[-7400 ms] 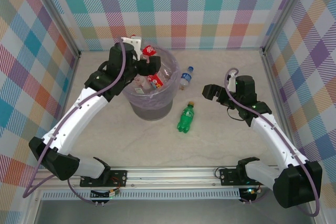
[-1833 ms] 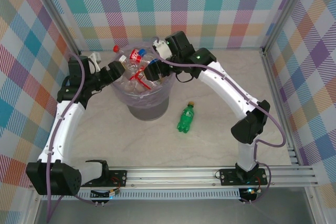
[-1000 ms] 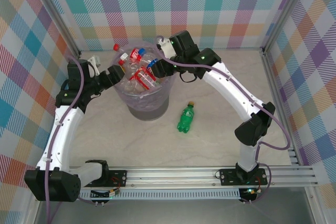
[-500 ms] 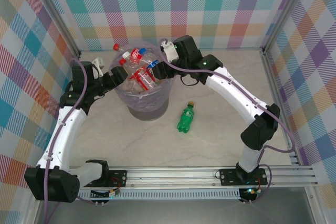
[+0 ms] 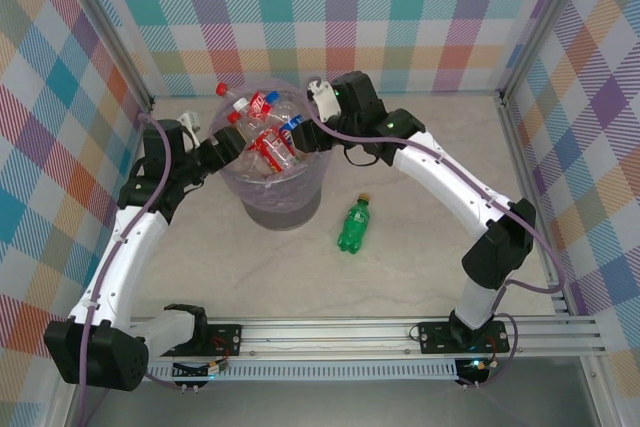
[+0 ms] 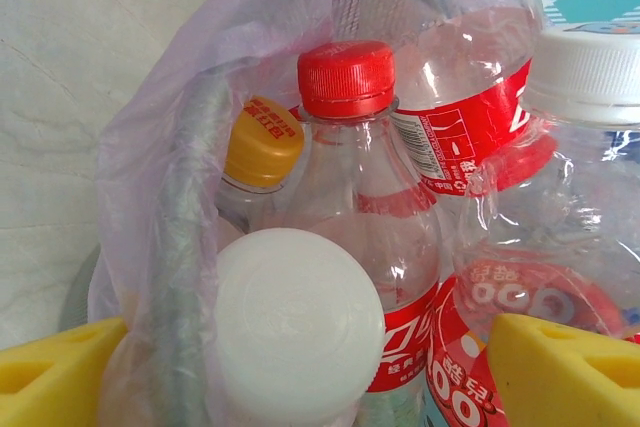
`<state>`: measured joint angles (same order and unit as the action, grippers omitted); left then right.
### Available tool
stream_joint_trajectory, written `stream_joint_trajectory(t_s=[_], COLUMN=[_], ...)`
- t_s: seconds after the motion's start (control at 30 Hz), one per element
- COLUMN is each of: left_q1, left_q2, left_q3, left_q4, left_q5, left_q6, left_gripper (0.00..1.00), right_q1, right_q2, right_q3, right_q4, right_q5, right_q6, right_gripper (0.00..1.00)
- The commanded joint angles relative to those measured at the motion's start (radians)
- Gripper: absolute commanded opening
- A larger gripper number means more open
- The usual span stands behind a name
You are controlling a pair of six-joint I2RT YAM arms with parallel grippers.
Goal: Put the plastic bottles in the bin
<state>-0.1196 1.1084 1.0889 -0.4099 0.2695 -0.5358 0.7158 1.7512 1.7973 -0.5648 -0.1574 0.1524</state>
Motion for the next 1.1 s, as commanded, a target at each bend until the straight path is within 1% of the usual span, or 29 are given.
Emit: stream_joint_trajectory(t_s=[0.0,0.07,0.2,0.33,0.43,0.57,0.73,0.8,0.9,1.0,1.07], left_q1=[-0.057,-0.058,-0.057,-0.055,-0.055,-0.055,-0.055,-0.056,-0.055,-0.055,-0.056], left_q2=[0.014,0.008,-0.003,-0.019,-0.028,-0.034,-0.034,-0.038,-0.051,-0.075,-0.094], left_q3=[-0.008,0.015,0.079,0.153,0.206,0.255,0.256,0.26,0.28,0.295,0.296], left_q4=[0.042,0.016,-0.071,-0.163,-0.213,-0.24,-0.241,-0.246,-0.266,-0.265,-0.255], left_q5=[0.094,0.077,0.019,-0.092,-0.149,-0.159,-0.151,-0.165,-0.187,-0.203,-0.214], left_q6=[-0.024,-0.004,0.065,0.154,0.2,0.224,0.223,0.23,0.247,0.256,0.259], left_gripper=[0.87,0.87,0.88,0.9,0.91,0.93,0.94,0.94,0.94,0.94,0.94], right_q1=[0.057,0.057,0.056,0.056,0.056,0.054,0.053,0.048,0.032,-0.025,-0.089], right_q2=[0.086,0.062,0.027,0.043,0.076,0.103,0.1,0.064,-0.05,-0.227,-0.37], right_q3=[-0.078,-0.066,0.023,0.16,0.274,0.371,0.402,0.385,0.29,0.086,-0.115], right_q4=[-0.132,-0.133,-0.184,-0.259,-0.314,-0.349,-0.377,-0.383,-0.361,-0.328,-0.294], right_q5=[-0.052,-0.044,0.013,0.058,0.079,0.085,0.111,0.133,0.177,0.206,0.205], right_q6=[0.015,0.011,-0.016,-0.057,-0.08,-0.091,-0.097,-0.097,-0.072,0.017,0.109], right_gripper=[0.51,0.53,0.6,0.62,0.68,0.76,0.81,0.81,0.81,0.81,0.8])
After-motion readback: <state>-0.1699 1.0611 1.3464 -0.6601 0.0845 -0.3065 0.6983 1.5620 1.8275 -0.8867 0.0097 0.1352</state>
